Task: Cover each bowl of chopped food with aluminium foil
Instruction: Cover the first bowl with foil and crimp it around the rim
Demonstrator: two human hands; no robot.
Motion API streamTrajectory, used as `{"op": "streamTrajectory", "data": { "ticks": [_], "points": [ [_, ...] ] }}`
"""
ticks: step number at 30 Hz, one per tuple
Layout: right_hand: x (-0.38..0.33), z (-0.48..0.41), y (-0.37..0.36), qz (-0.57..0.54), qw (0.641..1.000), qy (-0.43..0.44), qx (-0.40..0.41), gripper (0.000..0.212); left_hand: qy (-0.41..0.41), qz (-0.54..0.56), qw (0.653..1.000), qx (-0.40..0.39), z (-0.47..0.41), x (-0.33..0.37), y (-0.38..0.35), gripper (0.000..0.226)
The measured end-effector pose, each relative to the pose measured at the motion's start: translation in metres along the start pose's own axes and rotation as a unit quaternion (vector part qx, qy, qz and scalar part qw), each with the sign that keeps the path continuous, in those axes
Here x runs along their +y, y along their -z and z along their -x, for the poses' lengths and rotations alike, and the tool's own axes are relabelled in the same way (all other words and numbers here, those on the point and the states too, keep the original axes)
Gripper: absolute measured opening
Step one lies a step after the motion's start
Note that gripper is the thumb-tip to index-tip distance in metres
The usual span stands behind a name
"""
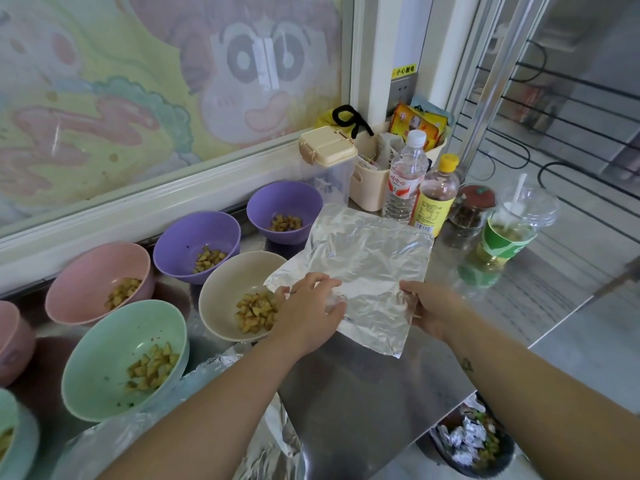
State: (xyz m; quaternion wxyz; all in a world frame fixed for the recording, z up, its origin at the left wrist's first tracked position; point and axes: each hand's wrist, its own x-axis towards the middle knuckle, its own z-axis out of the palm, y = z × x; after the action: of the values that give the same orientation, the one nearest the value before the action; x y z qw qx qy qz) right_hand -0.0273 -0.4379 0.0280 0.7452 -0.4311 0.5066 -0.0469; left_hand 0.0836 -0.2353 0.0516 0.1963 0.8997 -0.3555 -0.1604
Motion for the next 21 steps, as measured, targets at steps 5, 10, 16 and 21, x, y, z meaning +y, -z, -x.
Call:
{"op": "streamTrajectory", "data": {
  "ticks": [5,10,16,21],
  "points": [
    [-0.023,0.012,0.003,0.219,0.927,0.213,0.218,0.062,-0.002,-0.04,0.999,0.006,-0.004,0.004,0.002,0.041],
    [-0.063,0.022,-0.047,0.532,0.705,0.467,0.05,0.051,-0.015,-0.136,0.99,0.039,-0.008,0.006,-0.007,0.044],
    [-0.059,-0.031,-0.089,0.733,0.528,0.427,-0.034,0.056,-0.034,-0.178,0.983,0.031,-0.035,0.009,-0.022,0.096],
    [-0.061,-0.056,-0.088,0.761,0.529,0.374,-0.039,0.058,-0.023,-0.164,0.985,-0.043,-0.043,0.01,-0.025,0.126]
  ]
}}
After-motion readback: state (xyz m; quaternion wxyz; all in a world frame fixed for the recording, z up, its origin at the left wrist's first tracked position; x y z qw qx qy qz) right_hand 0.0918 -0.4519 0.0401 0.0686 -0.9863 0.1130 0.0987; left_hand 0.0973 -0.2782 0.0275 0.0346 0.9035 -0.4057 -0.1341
